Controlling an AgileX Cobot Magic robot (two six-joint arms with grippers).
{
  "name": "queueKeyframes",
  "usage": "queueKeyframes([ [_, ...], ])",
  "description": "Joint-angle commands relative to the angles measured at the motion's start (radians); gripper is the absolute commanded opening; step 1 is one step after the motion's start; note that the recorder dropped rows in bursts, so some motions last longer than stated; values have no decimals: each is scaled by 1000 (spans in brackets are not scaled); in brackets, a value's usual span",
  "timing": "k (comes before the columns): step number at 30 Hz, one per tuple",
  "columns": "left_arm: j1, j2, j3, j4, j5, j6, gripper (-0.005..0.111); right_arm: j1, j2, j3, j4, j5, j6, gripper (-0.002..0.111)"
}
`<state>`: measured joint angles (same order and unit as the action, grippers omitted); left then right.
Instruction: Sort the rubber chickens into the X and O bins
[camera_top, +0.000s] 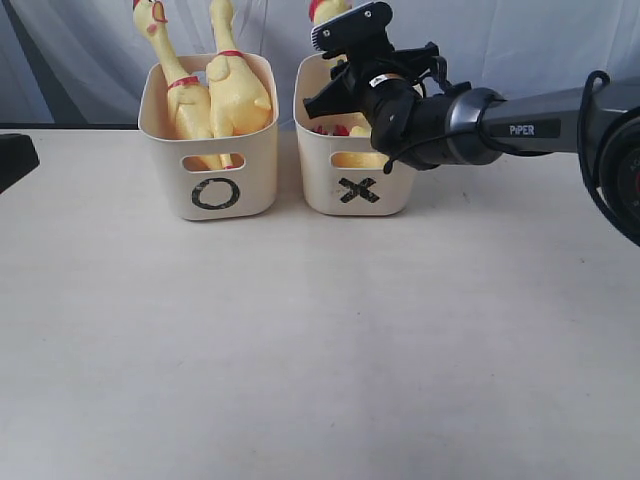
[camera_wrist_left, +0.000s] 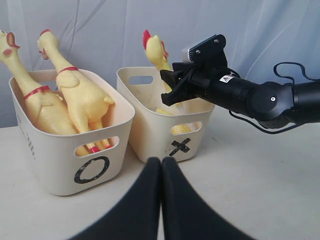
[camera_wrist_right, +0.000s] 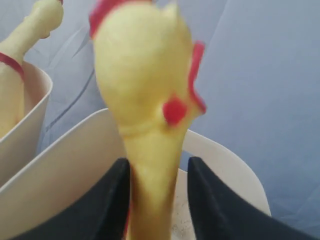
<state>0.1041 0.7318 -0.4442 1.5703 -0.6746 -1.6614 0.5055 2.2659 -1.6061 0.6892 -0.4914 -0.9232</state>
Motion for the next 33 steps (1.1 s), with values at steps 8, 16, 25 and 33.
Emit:
queueKeyframes([
  [8,4,-8,6,-14,-2,-1,0,-6,-15,-7,-1,-10,5,45],
  [16,4,-8,6,-14,-2,2,0,-6,-89,-7,16,-10,5,14],
  [25,4,-8,6,-14,2,6,0,-6,-172,-3,265,-14,-212,0],
  [33,4,-8,6,-14,2,23,0,-20,-313,169,307,35,-398,-1],
])
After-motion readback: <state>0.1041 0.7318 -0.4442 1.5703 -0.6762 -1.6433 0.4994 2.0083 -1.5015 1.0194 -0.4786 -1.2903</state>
